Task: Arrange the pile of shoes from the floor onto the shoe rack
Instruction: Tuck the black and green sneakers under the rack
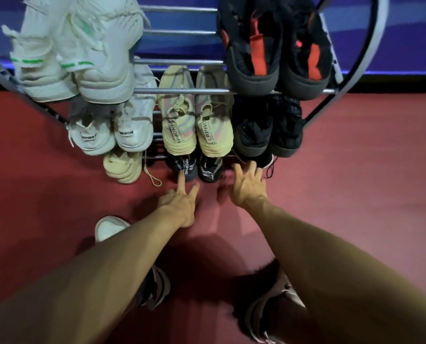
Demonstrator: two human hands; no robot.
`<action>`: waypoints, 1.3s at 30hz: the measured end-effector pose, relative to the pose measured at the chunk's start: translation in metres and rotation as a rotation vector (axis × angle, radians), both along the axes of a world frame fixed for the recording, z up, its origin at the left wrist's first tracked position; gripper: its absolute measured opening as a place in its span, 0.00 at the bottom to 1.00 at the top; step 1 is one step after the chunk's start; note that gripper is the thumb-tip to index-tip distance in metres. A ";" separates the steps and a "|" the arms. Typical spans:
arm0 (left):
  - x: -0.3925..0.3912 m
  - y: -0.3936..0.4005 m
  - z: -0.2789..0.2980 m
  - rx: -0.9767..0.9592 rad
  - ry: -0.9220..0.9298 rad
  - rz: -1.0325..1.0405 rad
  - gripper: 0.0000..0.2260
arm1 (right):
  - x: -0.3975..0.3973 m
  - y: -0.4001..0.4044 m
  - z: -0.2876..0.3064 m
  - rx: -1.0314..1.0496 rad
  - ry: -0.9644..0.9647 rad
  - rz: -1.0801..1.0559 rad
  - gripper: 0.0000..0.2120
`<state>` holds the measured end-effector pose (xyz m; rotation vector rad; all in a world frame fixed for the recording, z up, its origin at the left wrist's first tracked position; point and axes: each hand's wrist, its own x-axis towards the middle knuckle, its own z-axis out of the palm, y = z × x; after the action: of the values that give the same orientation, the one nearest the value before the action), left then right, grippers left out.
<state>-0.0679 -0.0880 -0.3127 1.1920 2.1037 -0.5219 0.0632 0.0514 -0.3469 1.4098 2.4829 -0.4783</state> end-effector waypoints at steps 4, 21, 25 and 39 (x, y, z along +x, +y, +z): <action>0.027 0.026 0.002 0.030 -0.053 -0.032 0.41 | 0.033 0.031 -0.019 0.062 -0.036 -0.104 0.23; 0.038 0.045 -0.015 -0.029 -0.037 -0.103 0.44 | 0.042 0.015 -0.009 -0.249 0.456 -0.303 0.21; 0.042 0.045 -0.002 0.038 -0.039 -0.094 0.46 | 0.078 -0.035 0.002 -0.270 0.529 -0.239 0.16; 0.100 0.033 -0.014 -0.064 -0.153 -0.255 0.45 | 0.147 -0.024 0.010 -0.507 0.101 0.057 0.15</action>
<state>0.0323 -0.0550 -0.3270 1.4254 1.8056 -0.5880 0.2103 0.0269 -0.3366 1.1287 2.2369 -1.0957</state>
